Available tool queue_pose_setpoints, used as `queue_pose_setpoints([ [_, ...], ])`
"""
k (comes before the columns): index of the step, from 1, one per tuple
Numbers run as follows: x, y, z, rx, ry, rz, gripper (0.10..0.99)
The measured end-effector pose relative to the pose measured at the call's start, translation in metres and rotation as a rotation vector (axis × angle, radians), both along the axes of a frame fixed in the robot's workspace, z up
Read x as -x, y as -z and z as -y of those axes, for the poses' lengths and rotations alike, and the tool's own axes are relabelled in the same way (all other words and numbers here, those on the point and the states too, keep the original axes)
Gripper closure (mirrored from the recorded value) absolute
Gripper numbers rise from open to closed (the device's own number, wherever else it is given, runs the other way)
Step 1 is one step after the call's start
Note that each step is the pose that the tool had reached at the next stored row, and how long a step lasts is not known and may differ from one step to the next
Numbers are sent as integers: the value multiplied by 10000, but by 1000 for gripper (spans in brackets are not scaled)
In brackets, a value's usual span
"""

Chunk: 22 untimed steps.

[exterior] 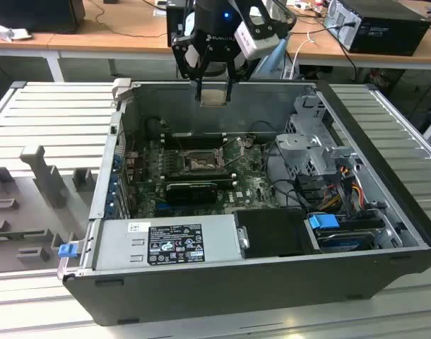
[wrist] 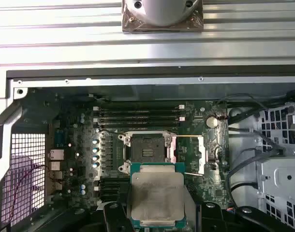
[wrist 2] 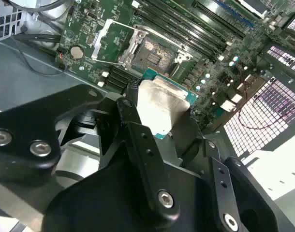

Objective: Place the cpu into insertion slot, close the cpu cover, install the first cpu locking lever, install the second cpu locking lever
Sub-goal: 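Place the cpu into insertion slot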

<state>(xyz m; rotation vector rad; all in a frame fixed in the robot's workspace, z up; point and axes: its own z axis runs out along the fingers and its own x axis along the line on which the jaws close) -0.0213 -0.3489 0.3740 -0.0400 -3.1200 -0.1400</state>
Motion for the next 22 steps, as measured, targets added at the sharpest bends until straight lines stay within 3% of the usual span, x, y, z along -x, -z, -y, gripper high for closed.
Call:
queue_pose_setpoints([
  [4,0,0,0,0,216,0,557],
  [7,0,1,0,0,813,-1,557],
  [15,0,24,1,13,929,1,557],
  [18,0,27,0,20,1526,0,557],
  [22,0,28,0,20,1804,0,557],
])
